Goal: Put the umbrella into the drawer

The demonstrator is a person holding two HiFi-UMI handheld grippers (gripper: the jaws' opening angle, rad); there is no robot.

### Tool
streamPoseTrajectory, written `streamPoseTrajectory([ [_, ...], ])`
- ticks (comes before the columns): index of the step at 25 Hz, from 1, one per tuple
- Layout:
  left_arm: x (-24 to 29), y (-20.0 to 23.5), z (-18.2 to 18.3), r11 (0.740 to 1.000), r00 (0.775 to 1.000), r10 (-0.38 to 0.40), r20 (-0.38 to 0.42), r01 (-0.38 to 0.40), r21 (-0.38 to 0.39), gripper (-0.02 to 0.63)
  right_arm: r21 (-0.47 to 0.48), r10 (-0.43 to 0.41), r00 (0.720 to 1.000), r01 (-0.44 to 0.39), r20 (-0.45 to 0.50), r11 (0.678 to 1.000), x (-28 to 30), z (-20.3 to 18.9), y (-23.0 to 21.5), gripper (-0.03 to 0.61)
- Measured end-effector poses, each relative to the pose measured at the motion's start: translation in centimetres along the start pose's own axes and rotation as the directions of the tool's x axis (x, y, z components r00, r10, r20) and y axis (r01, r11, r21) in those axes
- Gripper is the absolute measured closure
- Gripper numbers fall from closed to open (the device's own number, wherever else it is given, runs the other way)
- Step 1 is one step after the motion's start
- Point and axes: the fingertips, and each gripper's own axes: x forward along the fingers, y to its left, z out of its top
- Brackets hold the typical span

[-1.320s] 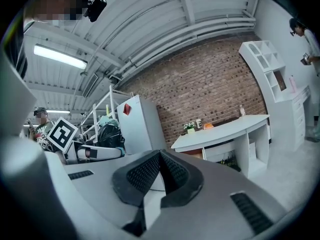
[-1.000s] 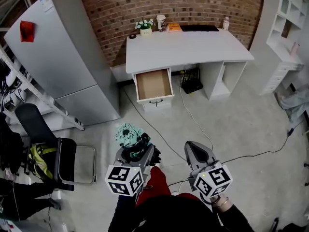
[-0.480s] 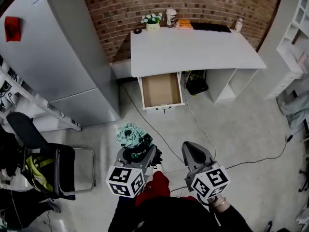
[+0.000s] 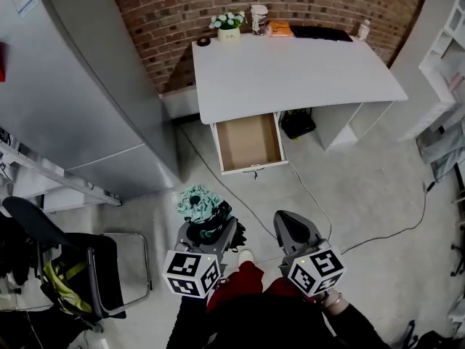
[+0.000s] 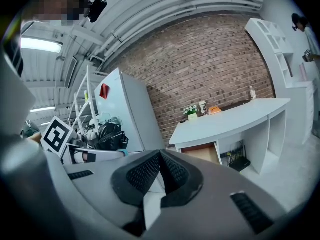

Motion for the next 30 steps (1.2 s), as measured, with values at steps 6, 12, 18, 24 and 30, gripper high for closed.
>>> streamPoseTrajectory([
  [6,0.6,3.2,-0.1,1.0,1.0,0.019,-0.014,-0.019,0.004,0.326,-0.005,-0.021,0.999,0.021,-0.044,1.0,2.8,-1.4,-0.3,0.577],
  [12,1.3,5.3,-0.4,0.999,0.999,0.034,-0.035,-0.034,-0.014,0.325,-0.005,-0.043,0.997,0.043,-0.065,0.999,4.8,-1.2,-1.2,0.577],
  [18,3.3,6.9,-1.7,0.997,0.992,0.077,-0.096,-0.079,-0.016,0.325,0.034,-0.085,0.993,0.088,-0.076,0.996,6.3,-1.8,-4.9,0.577],
  [24,7.4,7.8,-2.0,0.995,0.981,0.098,-0.169,-0.097,0.015,0.326,0.085,-0.113,0.99,0.121,-0.087,0.989,8.5,-1.9,-9.4,0.577],
  [30,12.0,8.2,-2.1,0.992,0.962,0.118,-0.248,-0.103,0.073,0.326,0.125,-0.11,0.986,0.125,-0.123,0.984,11.0,-3.0,-12.9,0.577],
])
